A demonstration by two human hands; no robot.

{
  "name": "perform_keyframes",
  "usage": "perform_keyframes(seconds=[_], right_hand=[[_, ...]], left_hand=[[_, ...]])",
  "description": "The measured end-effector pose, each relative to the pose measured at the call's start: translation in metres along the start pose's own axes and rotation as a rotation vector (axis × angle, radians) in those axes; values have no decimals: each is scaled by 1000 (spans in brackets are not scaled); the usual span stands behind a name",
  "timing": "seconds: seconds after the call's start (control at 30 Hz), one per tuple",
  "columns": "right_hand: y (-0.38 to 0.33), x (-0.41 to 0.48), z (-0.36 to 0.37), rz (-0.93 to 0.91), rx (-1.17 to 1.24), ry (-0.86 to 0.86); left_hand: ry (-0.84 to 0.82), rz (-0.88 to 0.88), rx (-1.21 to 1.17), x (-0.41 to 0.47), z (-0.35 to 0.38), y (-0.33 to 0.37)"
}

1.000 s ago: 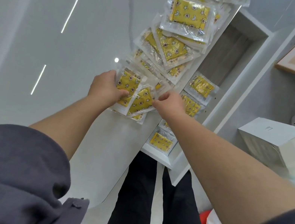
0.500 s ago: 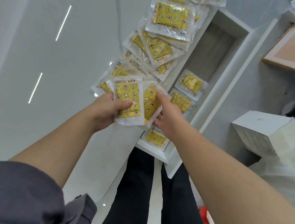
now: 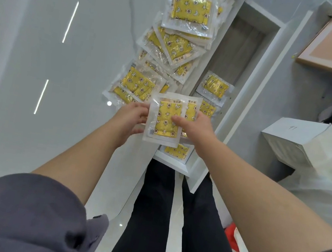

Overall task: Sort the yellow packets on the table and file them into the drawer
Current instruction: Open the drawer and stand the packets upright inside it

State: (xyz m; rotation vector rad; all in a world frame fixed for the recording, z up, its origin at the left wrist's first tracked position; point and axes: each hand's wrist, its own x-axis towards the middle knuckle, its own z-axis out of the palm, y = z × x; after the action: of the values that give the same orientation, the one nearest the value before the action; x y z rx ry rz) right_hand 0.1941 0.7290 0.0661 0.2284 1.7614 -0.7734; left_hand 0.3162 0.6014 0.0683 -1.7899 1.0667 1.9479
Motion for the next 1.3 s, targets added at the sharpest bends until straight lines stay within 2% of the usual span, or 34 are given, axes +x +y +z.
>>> perform_keyframes(seconds=[0.1, 0.17, 0.27, 0.47, 0.53, 0.77, 0.87, 0.97, 1.07, 1.17, 1.3], right_hand=[[6, 4, -10, 7, -25, 28], [8, 6, -18, 5, -41, 38], [5, 8, -27, -19, -23, 36], [-1, 18, -35, -67, -12, 20], [-2, 21, -36, -84, -21, 11], [-5, 32, -40, -85, -39, 4], [-5, 35, -42, -76, -49, 16], [-5, 36, -47, -68, -53, 19], [-5, 31, -56, -63, -65, 23], [-8, 22, -69, -59, -67, 51], [-17, 18, -94, -60, -40, 56]], left_hand=[[353, -96, -23, 20, -17, -11], [500, -99, 20, 30, -23, -12], [591, -87, 44, 39, -20, 0], [688, -293, 4, 57, 0, 32], [697, -321, -43, 63, 3, 38], [653, -235, -110, 73, -7, 38], [660, -249, -221, 69, -12, 37], [594, -245, -395, 66, -21, 31], [497, -141, -547, 51, -27, 18], [425, -13, -588, 22, -19, 11], [262, 71, -592, -12, 7, 13]])
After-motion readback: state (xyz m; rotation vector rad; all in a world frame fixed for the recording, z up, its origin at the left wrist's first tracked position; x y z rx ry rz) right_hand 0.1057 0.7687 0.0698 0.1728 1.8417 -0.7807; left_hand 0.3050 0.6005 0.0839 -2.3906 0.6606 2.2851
